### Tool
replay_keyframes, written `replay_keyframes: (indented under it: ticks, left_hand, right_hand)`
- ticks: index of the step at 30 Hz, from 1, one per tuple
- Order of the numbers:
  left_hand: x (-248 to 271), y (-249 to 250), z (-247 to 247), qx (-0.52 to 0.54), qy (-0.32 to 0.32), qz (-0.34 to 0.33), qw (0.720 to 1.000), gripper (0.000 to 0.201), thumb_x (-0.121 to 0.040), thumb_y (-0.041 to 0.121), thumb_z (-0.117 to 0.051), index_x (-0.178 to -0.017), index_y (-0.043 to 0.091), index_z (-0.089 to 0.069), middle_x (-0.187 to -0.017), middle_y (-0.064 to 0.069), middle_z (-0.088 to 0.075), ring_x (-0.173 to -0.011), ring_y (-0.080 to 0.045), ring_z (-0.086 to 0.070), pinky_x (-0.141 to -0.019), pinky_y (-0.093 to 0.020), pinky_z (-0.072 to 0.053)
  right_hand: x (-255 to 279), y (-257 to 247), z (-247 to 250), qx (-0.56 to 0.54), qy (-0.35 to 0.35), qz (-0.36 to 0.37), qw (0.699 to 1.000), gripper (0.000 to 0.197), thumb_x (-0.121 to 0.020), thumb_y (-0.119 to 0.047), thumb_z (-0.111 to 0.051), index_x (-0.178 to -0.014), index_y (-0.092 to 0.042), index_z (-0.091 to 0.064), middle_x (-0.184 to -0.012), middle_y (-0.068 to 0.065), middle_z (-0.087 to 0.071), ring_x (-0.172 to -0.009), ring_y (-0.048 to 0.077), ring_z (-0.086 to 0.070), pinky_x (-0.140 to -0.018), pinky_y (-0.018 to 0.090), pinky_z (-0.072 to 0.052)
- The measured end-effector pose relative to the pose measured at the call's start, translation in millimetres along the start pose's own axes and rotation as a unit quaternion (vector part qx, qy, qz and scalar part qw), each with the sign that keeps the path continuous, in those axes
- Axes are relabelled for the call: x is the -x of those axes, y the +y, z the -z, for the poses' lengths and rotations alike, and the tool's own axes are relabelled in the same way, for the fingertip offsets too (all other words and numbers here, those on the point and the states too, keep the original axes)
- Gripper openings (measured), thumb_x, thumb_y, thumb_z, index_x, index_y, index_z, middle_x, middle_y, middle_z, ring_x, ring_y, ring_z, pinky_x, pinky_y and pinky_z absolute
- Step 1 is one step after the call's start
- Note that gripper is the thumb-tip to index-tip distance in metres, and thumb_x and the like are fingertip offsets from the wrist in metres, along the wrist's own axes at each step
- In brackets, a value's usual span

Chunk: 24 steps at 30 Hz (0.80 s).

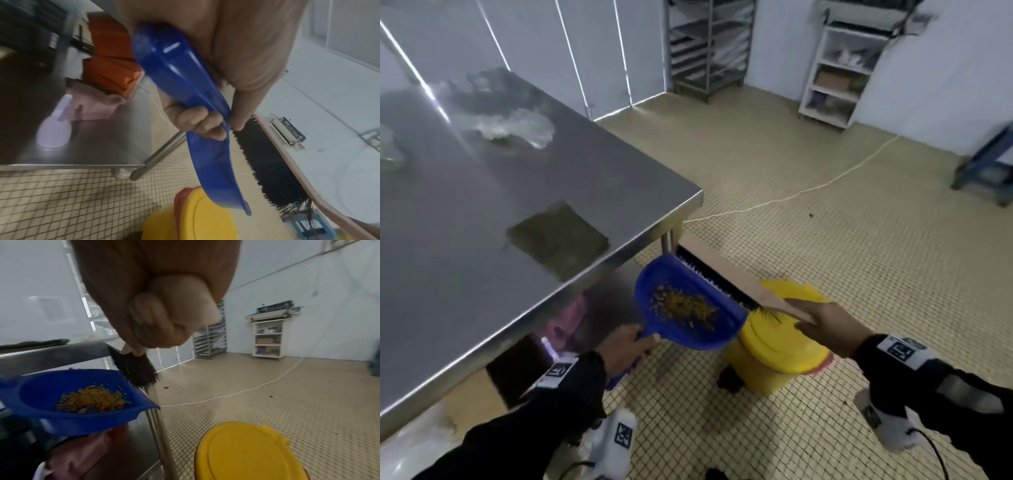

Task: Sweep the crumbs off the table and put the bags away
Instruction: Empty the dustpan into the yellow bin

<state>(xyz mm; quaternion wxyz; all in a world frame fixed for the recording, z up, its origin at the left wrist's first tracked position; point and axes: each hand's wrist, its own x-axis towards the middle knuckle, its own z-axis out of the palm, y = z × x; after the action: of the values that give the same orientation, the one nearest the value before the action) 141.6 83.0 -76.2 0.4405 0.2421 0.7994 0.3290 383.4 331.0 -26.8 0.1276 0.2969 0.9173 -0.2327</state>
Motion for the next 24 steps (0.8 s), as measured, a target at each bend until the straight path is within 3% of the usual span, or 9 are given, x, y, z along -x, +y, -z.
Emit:
replay_keyframes:
  ticks: [2,6,8,9,11,14,18,22,24]
  left_hand:
    - [-21.6,17.2,-4.9,-0.014,-0.015,-0.010,1.000,0.026,-0.091,0.027,-0.055,-0.072,0.010,-0.058,-0.062,-0.009,-0.055,-0.048,-0.014,-0.047,-0.051,-0.025,-0.040]
    - [-59.6,46.4,-14.7,0.004,-0.055,-0.023,0.998,0.029,-0.093,0.027,-0.054,-0.070,0.009,-0.054,-0.057,-0.005,-0.050,-0.050,-0.015,-0.044,-0.052,-0.026,-0.038]
    - [-76.2,60.2,-17.7,-0.003,-0.072,-0.040,0.997,0.027,-0.094,0.026,-0.052,-0.071,0.011,-0.052,-0.056,-0.002,-0.048,-0.051,-0.014,-0.043,-0.051,-0.025,-0.037]
    - [-84.0,66.4,-18.3,-0.007,-0.080,-0.048,0.996,0.026,-0.094,0.025,-0.051,-0.072,0.012,-0.052,-0.056,0.000,-0.048,-0.052,-0.014,-0.043,-0.051,-0.025,-0.037]
    - [-100.5,77.1,-17.4,-0.014,-0.094,-0.063,0.993,0.025,-0.094,0.026,-0.051,-0.076,0.009,-0.054,-0.059,-0.001,-0.050,-0.053,-0.014,-0.044,-0.051,-0.026,-0.038]
    - [-120.2,87.9,-13.8,-0.028,-0.116,-0.089,0.989,0.026,-0.093,0.028,-0.052,-0.076,0.008,-0.054,-0.059,-0.005,-0.050,-0.053,-0.018,-0.045,-0.053,-0.028,-0.039]
    - [-136.5,99.4,-17.2,-0.053,-0.140,-0.105,0.983,0.028,-0.094,0.023,-0.051,-0.070,0.010,-0.049,-0.056,-0.003,-0.048,-0.047,-0.015,-0.044,-0.044,-0.019,-0.039]
    - [-150.1,106.9,-21.8,-0.051,-0.172,-0.112,0.977,0.027,-0.093,0.022,-0.053,-0.069,0.011,-0.051,-0.062,-0.007,-0.051,-0.043,-0.012,-0.045,-0.047,-0.026,-0.040]
    - [-155.3,112.8,-23.7,-0.047,-0.177,-0.119,0.976,0.025,-0.093,0.021,-0.052,-0.070,0.012,-0.050,-0.058,0.000,-0.051,-0.039,-0.008,-0.045,-0.044,-0.024,-0.040]
  right_hand:
    - [-0.7,14.2,7.6,-0.021,0.023,-0.037,0.999,0.054,-0.090,-0.010,-0.054,-0.140,-0.024,-0.040,-0.119,0.008,-0.066,-0.099,0.022,-0.062,-0.079,0.024,-0.042]
    - [-3.3,33.2,12.0,-0.093,0.076,-0.112,0.986,0.058,-0.087,-0.007,-0.054,-0.137,-0.032,-0.044,-0.112,0.010,-0.070,-0.092,0.023,-0.067,-0.082,0.035,-0.053]
    - [-5.8,39.5,9.5,-0.125,0.106,-0.137,0.977,0.054,-0.087,-0.007,-0.055,-0.134,-0.033,-0.048,-0.101,0.010,-0.071,-0.062,0.001,-0.064,-0.057,0.022,-0.053]
    - [-7.2,41.3,7.9,-0.144,0.118,-0.153,0.971,0.053,-0.088,-0.007,-0.055,-0.133,-0.033,-0.049,-0.094,0.010,-0.071,-0.046,-0.004,-0.057,-0.042,0.013,-0.044]
    - [-9.3,43.9,3.4,-0.173,0.135,-0.192,0.957,0.051,-0.089,-0.008,-0.055,-0.133,-0.033,-0.050,-0.090,0.013,-0.070,-0.033,-0.003,-0.048,-0.032,0.011,-0.034]
    - [-9.8,44.0,-4.5,-0.204,0.159,-0.243,0.935,0.046,-0.090,-0.013,-0.056,-0.133,-0.027,-0.050,-0.085,0.018,-0.069,-0.029,0.000,-0.046,-0.030,0.013,-0.033]
    - [-4.5,36.6,-14.7,-0.238,0.202,-0.278,0.909,0.049,-0.092,-0.011,-0.053,-0.138,-0.029,-0.044,-0.070,-0.002,-0.059,-0.026,0.002,-0.046,-0.028,0.010,-0.032]
    - [2.8,36.1,-24.0,-0.252,0.228,-0.310,0.888,0.052,-0.094,-0.013,-0.052,-0.142,-0.028,-0.038,-0.086,0.000,-0.063,-0.029,-0.003,-0.047,-0.030,0.007,-0.034]
    - [4.8,40.2,-24.2,-0.241,0.229,-0.324,0.886,0.054,-0.094,-0.015,-0.051,-0.143,-0.032,-0.035,-0.095,0.006,-0.066,-0.031,0.004,-0.046,-0.032,0.012,-0.037]
